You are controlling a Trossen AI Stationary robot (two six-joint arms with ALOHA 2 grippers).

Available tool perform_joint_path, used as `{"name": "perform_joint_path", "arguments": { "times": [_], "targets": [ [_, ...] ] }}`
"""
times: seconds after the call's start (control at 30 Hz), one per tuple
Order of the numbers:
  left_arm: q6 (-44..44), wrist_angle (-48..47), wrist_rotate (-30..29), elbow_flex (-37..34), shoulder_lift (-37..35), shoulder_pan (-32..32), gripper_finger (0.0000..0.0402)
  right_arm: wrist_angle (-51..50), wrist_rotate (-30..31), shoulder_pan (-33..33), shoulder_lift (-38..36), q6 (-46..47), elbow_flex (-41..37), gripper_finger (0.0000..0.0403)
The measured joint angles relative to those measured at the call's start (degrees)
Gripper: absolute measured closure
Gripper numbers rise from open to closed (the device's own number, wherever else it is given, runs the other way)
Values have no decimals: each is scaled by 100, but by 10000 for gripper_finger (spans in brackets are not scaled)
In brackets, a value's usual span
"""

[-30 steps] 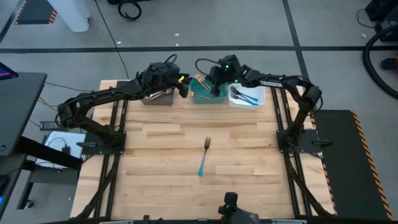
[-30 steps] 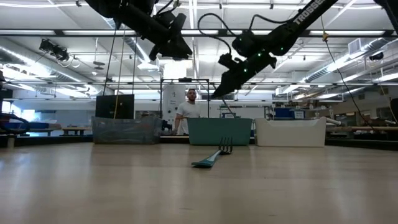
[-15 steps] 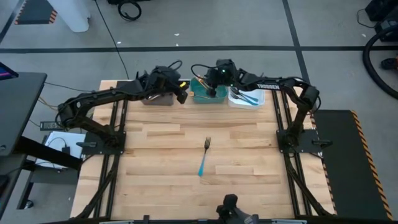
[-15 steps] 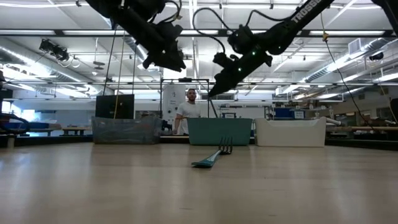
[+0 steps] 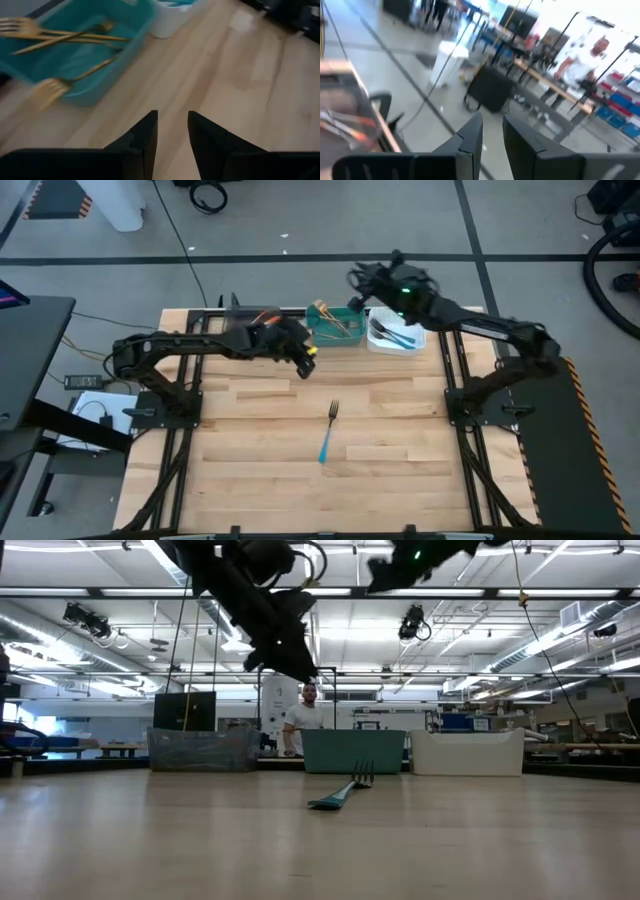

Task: Sort silverware by color (type)
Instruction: Put the blue fork into the white bin

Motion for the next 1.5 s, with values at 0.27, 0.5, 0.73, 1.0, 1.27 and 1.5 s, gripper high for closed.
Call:
{"name": "perform_joint_path", "arguments": {
  "times": [0.27,0.5,0.73,1.0,1.27,1.5],
  "targets": [
    [-924,188,1,2,580,-717,285,-403,659,941,-1267,751,7,320],
    [-2013,254,-1,2,942,-1413,285,-1615,1127,1807,-1616,1817,7,320],
    [-2808,377,-160,4,1299,-2193,285,-2886,782,2812,-1507,2785,2,321],
    [-3492,947,-378,4,1756,-2694,285,-3350,782,3473,-1208,3442,-9,321],
    [-3625,1054,-560,2,2047,-2692,285,-3374,807,3547,-1027,3517,-11,322],
    [-3601,1106,-629,4,2143,-2573,285,-3358,786,3543,-1006,3517,-11,322]
  ]
}}
